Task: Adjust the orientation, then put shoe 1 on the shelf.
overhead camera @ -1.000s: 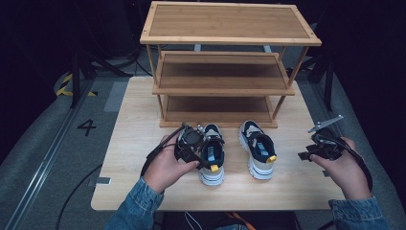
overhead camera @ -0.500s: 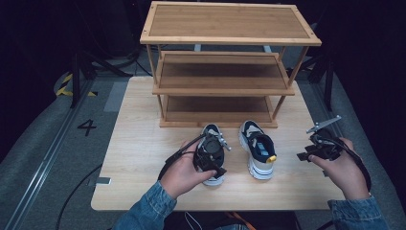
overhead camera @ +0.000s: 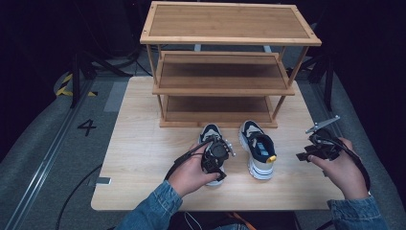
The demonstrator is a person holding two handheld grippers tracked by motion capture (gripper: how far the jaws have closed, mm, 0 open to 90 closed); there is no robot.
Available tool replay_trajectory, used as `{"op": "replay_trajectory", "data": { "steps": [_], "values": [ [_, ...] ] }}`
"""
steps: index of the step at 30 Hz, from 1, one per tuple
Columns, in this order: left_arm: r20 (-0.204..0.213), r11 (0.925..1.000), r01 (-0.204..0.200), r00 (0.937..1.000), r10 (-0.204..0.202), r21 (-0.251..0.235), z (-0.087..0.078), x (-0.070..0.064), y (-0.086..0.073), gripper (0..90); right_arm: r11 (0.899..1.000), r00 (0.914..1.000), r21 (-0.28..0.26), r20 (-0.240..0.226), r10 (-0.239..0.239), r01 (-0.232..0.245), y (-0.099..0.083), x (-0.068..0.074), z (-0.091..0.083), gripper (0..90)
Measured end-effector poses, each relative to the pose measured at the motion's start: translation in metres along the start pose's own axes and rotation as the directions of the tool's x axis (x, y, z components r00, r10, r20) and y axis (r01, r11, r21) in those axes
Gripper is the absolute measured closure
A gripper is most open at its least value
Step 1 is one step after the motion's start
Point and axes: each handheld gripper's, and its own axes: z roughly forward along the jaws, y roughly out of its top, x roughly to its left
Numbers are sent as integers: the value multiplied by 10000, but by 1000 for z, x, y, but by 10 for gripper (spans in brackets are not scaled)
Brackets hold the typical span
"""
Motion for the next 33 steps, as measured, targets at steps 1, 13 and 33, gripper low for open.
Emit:
{"op": "replay_trajectory", "data": {
  "steps": [1, 13, 33],
  "values": [
    [-11, 10000, -7, 10000, 7, -9, 1, 1, -1, 500, 10000, 10000, 5, -8, 21, -21, 0, 0, 0, 518],
    [15, 9998, -131, 9999, 130, 126, 2, 3, 1, 662, 9996, 9996, -184, 170, 212, -209, -7, 0, -9, 517],
    [-175, 9967, -781, 9968, 785, 218, -11, 3, 10, 698, 9998, 9998, -81, 104, 170, -170, -7, -2, -5, 516]
  ]
}}
